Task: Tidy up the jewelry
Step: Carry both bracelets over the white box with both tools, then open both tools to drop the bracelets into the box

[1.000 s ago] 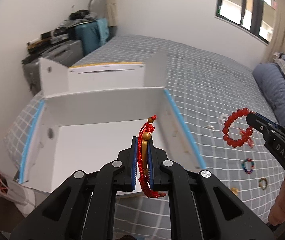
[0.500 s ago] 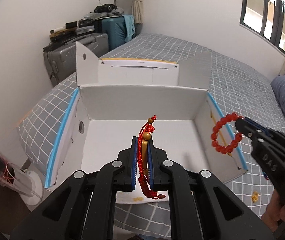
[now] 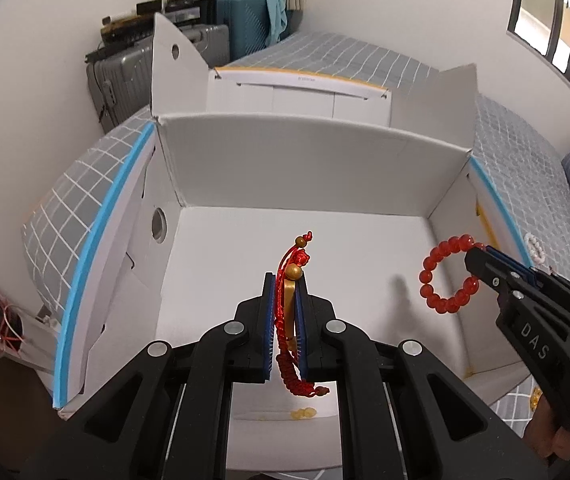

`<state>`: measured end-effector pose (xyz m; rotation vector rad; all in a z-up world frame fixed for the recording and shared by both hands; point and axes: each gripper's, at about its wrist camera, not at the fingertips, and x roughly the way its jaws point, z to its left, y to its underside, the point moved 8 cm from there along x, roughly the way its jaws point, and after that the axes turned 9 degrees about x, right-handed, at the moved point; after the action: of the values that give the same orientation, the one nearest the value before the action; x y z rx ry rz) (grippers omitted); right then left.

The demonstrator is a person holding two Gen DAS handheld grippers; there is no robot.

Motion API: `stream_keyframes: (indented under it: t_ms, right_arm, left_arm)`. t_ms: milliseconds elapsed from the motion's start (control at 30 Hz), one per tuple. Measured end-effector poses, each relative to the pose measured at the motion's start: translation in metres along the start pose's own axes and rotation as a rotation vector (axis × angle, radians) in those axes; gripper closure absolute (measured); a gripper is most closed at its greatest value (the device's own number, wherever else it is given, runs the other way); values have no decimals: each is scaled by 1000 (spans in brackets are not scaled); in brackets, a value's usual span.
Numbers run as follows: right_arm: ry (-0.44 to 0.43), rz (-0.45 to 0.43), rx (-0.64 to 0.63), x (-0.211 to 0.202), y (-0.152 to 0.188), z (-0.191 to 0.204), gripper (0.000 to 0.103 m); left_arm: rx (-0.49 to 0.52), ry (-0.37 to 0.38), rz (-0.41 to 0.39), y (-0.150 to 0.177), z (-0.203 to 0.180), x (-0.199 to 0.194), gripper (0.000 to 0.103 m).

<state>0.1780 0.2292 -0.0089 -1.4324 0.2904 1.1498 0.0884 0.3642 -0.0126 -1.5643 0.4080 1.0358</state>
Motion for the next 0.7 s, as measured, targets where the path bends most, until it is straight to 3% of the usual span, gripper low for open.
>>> stream_keyframes:
  t_ms: [367, 400, 433, 500, 567, 633, 700]
  right_arm:
    - [7, 30, 9, 14, 8, 1, 89]
    - [10, 22, 9, 12, 7, 1, 86]
    - [0, 12, 13, 8, 5, 0, 76]
    - [-7, -10, 23, 1, 2, -1, 60]
    - [3, -27, 22, -5, 0, -4, 55]
    - [8, -36, 20, -10, -2, -5, 45]
    - [12, -48, 32, -15, -4, -8, 35]
  left_arm:
    - [5, -4, 39, 4, 0, 11, 93]
    - [5, -4, 37, 5, -1, 10, 92]
    - [6, -4, 37, 5, -1, 9, 92]
    - [1, 2, 40, 6, -1, 8, 76]
    - [0, -7, 30, 5, 0, 4, 58]
    - [4, -25, 8, 2, 1, -1, 48]
    - [4, -32, -10, 0, 1, -7, 44]
